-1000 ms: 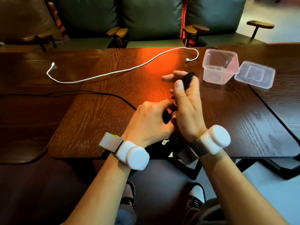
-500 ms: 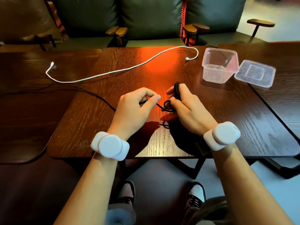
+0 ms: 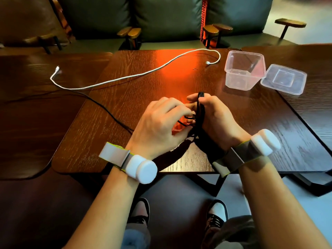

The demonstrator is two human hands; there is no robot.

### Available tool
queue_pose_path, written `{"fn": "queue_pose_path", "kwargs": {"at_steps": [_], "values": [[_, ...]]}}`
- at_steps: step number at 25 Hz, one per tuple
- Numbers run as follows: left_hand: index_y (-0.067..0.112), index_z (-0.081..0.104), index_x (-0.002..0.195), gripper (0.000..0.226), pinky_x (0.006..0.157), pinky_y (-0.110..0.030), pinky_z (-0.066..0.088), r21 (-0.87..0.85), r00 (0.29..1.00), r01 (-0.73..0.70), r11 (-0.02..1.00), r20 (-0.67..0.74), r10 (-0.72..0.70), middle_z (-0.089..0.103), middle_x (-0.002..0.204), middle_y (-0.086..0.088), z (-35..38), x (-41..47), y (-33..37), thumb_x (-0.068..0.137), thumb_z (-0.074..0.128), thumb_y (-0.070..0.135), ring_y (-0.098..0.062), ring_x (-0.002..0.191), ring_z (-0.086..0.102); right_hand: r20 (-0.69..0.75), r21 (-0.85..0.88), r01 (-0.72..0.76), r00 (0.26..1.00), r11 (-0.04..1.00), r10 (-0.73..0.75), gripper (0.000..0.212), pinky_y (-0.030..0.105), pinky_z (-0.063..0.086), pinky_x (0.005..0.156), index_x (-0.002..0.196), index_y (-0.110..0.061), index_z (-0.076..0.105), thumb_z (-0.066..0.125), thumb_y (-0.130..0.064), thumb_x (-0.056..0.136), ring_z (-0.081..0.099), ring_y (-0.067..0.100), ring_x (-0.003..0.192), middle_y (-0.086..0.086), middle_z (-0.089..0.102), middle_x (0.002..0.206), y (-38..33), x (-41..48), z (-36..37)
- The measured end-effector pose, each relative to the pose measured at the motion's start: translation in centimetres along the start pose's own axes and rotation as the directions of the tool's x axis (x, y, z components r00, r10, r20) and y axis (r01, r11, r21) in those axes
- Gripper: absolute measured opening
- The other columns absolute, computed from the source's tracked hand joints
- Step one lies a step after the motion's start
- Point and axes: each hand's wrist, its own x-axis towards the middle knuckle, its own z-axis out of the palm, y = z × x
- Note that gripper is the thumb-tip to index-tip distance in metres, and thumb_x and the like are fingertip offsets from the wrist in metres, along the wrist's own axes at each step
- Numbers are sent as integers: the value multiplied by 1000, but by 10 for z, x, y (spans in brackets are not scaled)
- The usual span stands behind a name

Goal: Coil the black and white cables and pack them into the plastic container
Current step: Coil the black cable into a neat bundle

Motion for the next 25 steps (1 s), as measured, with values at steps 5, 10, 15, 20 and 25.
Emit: {"fn": "queue_pose_path", "kwargs": {"at_steps": [5, 10, 15, 20, 25], "values": [[13, 70, 95, 21, 70, -46, 45, 86, 1000, -10, 996, 25, 8, 67, 99, -2, 9, 5, 11, 78, 75, 24, -29, 89, 62, 35, 100, -66, 997, 993, 63, 23, 30, 35, 66, 113, -12, 45, 33, -28, 101, 43, 18, 74, 9, 41, 82, 2, -4, 11], [12, 66, 88, 13, 67, -47, 46, 157, 995, 68, 985, 60, -78, 65, 94, -5, 9, 3, 15, 77, 70, 19, -31, 83, 59, 81, 112, -57, 996, 992, 48, 24, 31, 38, 70, 104, -17, 47, 48, -37, 91, 44, 16, 76, 6, 39, 82, 13, 1, 10], [11, 72, 90, 14, 62, -48, 52, 128, 989, 138, 982, 43, -145, 73, 89, -8, 3, 0, 16, 80, 69, 20, -37, 80, 69, -40, -164, -4, 999, 986, -3, 31, 29, 42, 71, 96, -20, 48, 53, -47, 81, 55, 5, 68, -11, 54, 68, 18, 10, 10], [15, 69, 97, 15, 61, -45, 52, 46, 937, 348, 936, -61, -345, 74, 81, -6, -4, 0, 10, 92, 58, 24, -38, 76, 69, -27, -565, 57, 996, 823, -87, 30, 38, 46, 85, 93, -35, 46, 44, -61, 79, 59, 7, 85, -10, 57, 89, 18, 7, 9], [25, 68, 86, 14, 63, -24, 56, -397, 764, 587, 706, -19, -645, 72, 71, 10, -4, 0, -3, 92, 60, 15, -4, 64, 71, 58, -769, 143, 986, 623, -154, 30, 36, 44, 79, 105, -27, 46, 36, -50, 89, 61, 7, 89, -9, 66, 95, 16, 3, 8]]}}
